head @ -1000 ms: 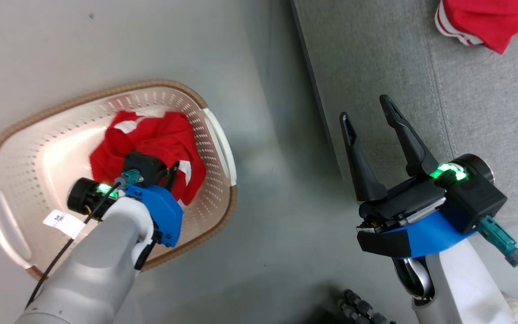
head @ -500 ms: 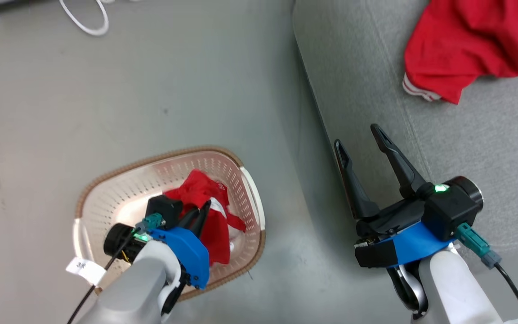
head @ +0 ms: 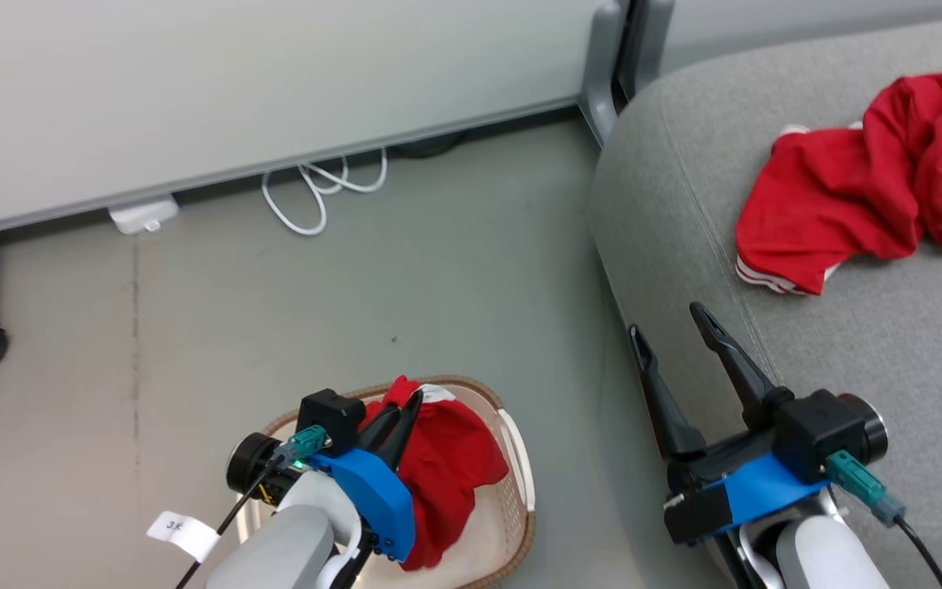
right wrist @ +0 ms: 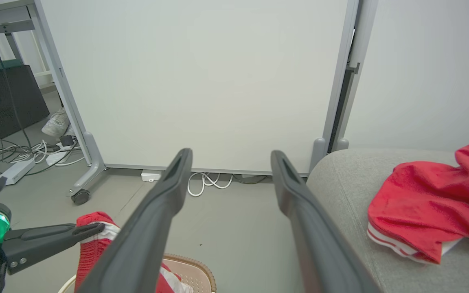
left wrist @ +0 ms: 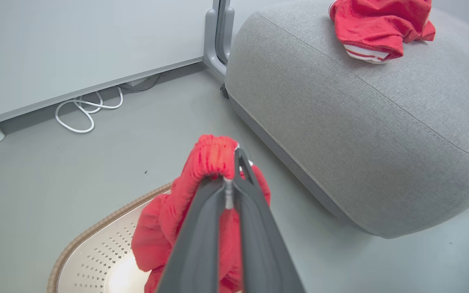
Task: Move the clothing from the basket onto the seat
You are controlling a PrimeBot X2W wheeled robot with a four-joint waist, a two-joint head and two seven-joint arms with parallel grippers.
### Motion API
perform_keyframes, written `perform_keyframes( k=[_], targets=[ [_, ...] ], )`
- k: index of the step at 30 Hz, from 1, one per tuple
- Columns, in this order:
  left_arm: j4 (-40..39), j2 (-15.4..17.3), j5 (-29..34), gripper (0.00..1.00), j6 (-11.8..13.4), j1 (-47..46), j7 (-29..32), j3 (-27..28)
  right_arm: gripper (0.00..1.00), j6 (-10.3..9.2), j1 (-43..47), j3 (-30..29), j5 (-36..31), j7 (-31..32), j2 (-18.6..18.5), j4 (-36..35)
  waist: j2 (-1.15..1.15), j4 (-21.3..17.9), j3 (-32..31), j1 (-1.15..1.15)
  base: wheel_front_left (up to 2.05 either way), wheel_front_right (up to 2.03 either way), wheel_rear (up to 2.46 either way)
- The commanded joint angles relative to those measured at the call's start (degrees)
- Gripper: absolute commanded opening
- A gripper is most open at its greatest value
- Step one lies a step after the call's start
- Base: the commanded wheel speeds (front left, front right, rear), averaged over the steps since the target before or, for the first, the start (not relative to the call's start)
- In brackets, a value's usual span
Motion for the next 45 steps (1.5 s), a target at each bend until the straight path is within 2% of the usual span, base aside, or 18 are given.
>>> perform_keyframes(
  k=[1, 11, 21, 35, 45],
  targets=[
    [-0.5, -0.2, 0.62, 0.0, -0.01, 0.45, -0.28, 0.17, 1.0, 0.03, 1.34, -0.21, -0.07, 0.31, -0.05, -0.04, 0.0, 2.45, -3.24, 0.02, 0.0, 0.0, 0.0],
    [-3.98, -2.07, 2.5, 0.0, -0.01, -2.78, -0.28, -1.82, 1.0, 0.03, 6.1, -1.1, 0.22, 1.86, -0.05, -0.3, 0.0, 6.35, -8.75, 0.02, 0.0, 0.0, 0.0],
    [-5.89, -3.86, 1.01, 0.0, -0.01, -8.66, -0.28, -4.69, 1.0, 0.03, 7.68, -0.16, 0.6, 3.25, -0.05, -0.62, 0.0, 8.31, -11.14, 0.02, 0.0, 0.0, 0.0],
    [-5.25, -5.3, -2.3, 0.0, -0.01, -16.39, -0.29, -7.36, 1.0, 0.03, 7.09, 1.78, 0.92, 4.71, -0.05, -0.03, 0.0, 9.52, -12.04, 0.02, 0.0, 0.0, 0.0],
    [-4.36, -5.68, -3.48, 0.0, -0.01, -17.53, -0.29, -8.56, 1.0, 0.03, 6.4, 2.6, 1.46, 5.33, -0.05, 0.7, 0.0, 9.5, -12.09, 0.02, 0.0, 0.0, 0.0]
  ],
)
